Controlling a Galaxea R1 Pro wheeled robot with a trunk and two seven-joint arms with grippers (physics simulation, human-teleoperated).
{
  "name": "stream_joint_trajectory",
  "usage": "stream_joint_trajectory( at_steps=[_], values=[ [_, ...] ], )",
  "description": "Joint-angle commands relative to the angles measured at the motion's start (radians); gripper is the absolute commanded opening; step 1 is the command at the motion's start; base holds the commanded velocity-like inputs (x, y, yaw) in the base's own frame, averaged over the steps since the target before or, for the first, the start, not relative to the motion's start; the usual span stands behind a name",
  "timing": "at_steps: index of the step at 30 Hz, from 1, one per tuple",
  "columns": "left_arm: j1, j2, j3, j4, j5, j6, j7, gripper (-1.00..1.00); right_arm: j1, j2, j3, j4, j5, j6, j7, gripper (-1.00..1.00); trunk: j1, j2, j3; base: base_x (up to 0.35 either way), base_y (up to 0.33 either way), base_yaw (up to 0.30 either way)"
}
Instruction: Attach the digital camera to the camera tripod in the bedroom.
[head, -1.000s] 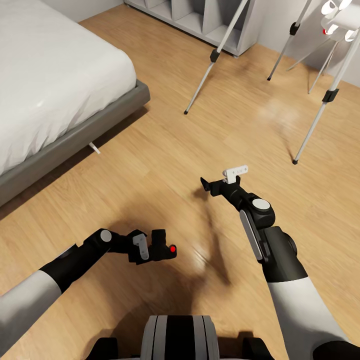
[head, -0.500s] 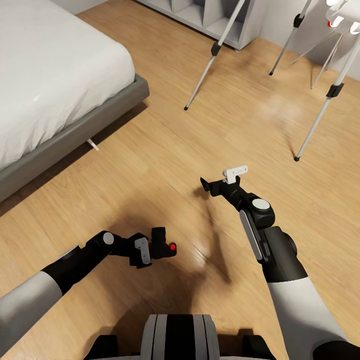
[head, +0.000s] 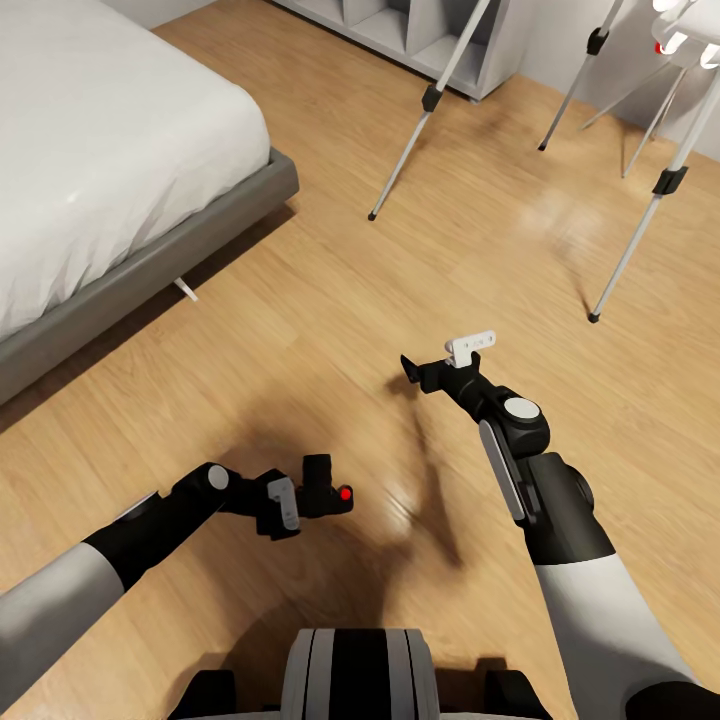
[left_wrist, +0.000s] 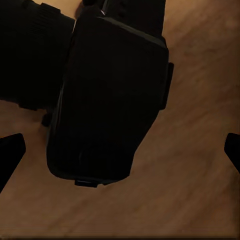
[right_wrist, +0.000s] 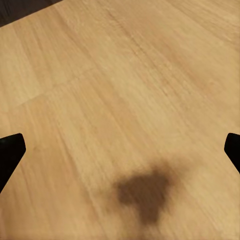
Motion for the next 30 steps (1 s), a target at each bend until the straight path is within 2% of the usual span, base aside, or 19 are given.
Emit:
stream_joint_trajectory(
  at_steps=[1, 3, 9, 23, 27, 30],
  values=[
    [-0.001, 0.002, -0.002, -0.002, -0.003, 0.008, -0.003, 1.0, 0.0, 0.0, -0.001, -0.001, 0.0, 0.006, 0.003, 1.0, 0.0, 0.0, -0.001, 0.0, 0.0, 0.0],
    [-0.001, 0.015, -0.003, -0.002, -0.003, 0.014, -0.003, 1.0, 0.0, 0.0, -0.001, -0.001, 0.0, 0.006, 0.003, 1.0, 0.0, 0.0, -0.001, 0.0, 0.0, 0.0],
    [-0.001, 0.023, -0.004, -0.002, -0.004, 0.015, -0.003, 1.0, 0.0, 0.0, -0.001, -0.001, 0.0, 0.006, 0.003, 1.0, 0.0, 0.0, -0.001, 0.0, 0.0, 0.0],
    [-0.001, 0.026, -0.005, -0.002, -0.004, 0.017, -0.001, 1.0, 0.0, 0.0, -0.001, -0.001, 0.0, 0.006, 0.003, 1.0, 0.0, 0.0, -0.001, 0.0, 0.0, 0.0],
    [-0.001, 0.026, -0.005, -0.003, -0.004, 0.017, -0.001, 1.0, 0.0, 0.0, -0.001, -0.001, 0.0, 0.007, 0.003, 1.0, 0.002, -0.001, -0.016, 0.0, 0.0, 0.0],
    [-0.001, 0.026, -0.005, -0.003, -0.004, 0.017, -0.001, 1.0, 0.0, 0.0, -0.001, -0.001, 0.0, 0.007, 0.003, 1.0, 0.002, -0.001, -0.016, 0.0, 0.0, 0.0]
  ],
)
